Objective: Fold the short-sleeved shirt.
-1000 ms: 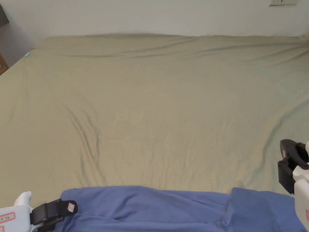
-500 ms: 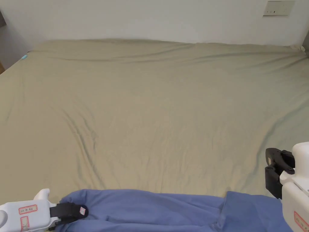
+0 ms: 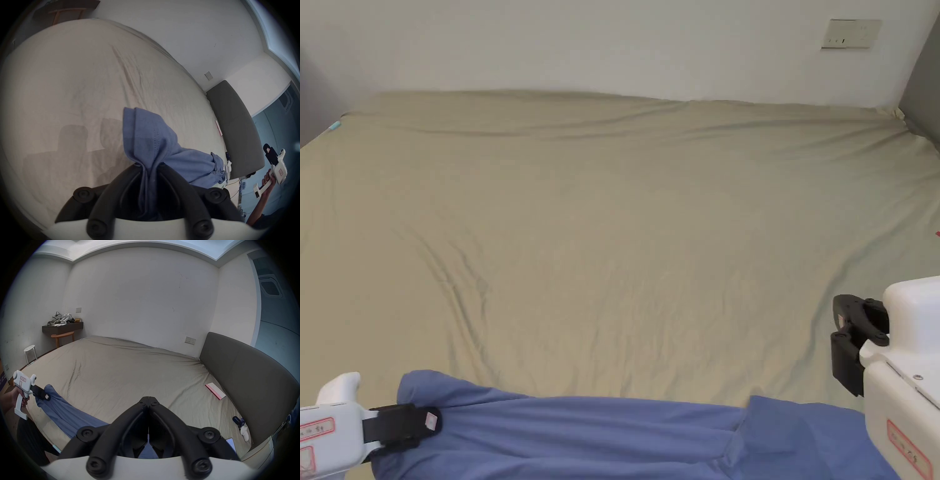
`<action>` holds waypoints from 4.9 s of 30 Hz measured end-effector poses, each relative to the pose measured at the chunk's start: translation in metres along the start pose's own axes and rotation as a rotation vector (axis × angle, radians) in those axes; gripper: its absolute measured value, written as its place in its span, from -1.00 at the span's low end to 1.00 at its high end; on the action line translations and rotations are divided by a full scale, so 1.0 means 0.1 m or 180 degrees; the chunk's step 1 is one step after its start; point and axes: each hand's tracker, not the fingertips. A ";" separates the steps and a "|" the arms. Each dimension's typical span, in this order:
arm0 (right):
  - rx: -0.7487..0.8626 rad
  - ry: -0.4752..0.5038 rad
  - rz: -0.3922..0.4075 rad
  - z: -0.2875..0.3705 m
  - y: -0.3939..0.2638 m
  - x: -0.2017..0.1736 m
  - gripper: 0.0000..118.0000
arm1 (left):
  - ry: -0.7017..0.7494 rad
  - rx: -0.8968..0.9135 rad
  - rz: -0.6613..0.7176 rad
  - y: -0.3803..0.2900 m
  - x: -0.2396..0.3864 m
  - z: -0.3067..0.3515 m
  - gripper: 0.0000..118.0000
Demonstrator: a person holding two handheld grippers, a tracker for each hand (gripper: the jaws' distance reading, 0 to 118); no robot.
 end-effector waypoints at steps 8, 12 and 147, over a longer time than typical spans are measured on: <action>0.0027 -0.0015 0.0001 0.02 0.01 0.01 -0.96 | 0.0502 0.0316 0.0016 0.23 0.00 0.49 -0.89; 0.0048 -0.0005 -0.0024 0.02 0.03 0.02 -0.96 | 0.0349 0.0260 -0.0253 0.21 0.36 0.60 -0.89; -0.0012 0.0161 -0.0002 0.17 -0.06 0.03 -0.96 | 0.0637 0.0084 -0.1004 0.08 2.04 0.07 -0.82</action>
